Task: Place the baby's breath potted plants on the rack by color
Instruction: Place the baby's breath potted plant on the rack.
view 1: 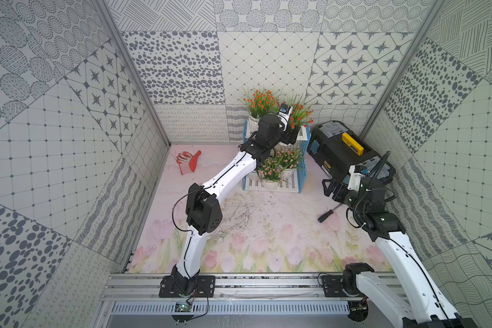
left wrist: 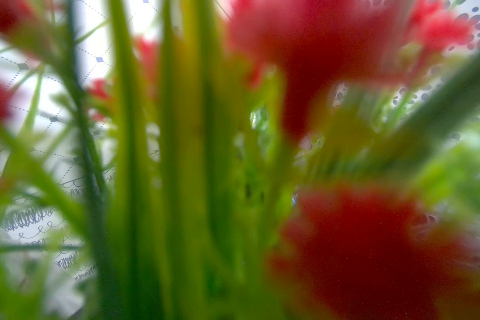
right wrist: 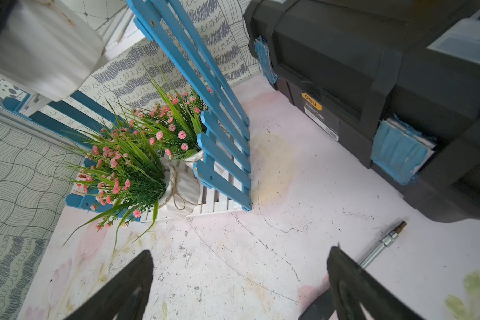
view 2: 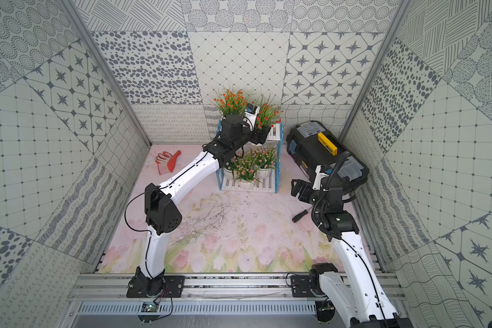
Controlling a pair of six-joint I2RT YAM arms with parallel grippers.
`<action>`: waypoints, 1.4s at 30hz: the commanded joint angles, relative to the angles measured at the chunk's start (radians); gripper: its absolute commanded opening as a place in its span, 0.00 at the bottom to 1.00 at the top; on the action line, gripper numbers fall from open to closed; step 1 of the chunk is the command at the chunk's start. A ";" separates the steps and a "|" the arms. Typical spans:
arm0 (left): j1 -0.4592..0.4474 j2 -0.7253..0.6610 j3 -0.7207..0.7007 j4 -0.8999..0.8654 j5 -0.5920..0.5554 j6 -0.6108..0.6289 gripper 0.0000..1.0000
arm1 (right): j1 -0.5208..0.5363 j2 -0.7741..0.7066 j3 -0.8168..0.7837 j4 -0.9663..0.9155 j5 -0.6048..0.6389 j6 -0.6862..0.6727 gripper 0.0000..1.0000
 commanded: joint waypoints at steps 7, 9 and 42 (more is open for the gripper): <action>0.032 0.128 0.243 0.118 0.116 -0.012 0.69 | -0.002 0.055 -0.023 0.087 -0.043 -0.014 0.98; 0.037 0.159 0.295 0.100 0.121 -0.017 0.69 | -0.002 0.065 -0.021 0.091 -0.044 -0.020 0.98; 0.076 0.307 0.474 -0.008 0.175 -0.027 0.89 | -0.002 0.071 -0.076 0.142 -0.055 -0.045 0.98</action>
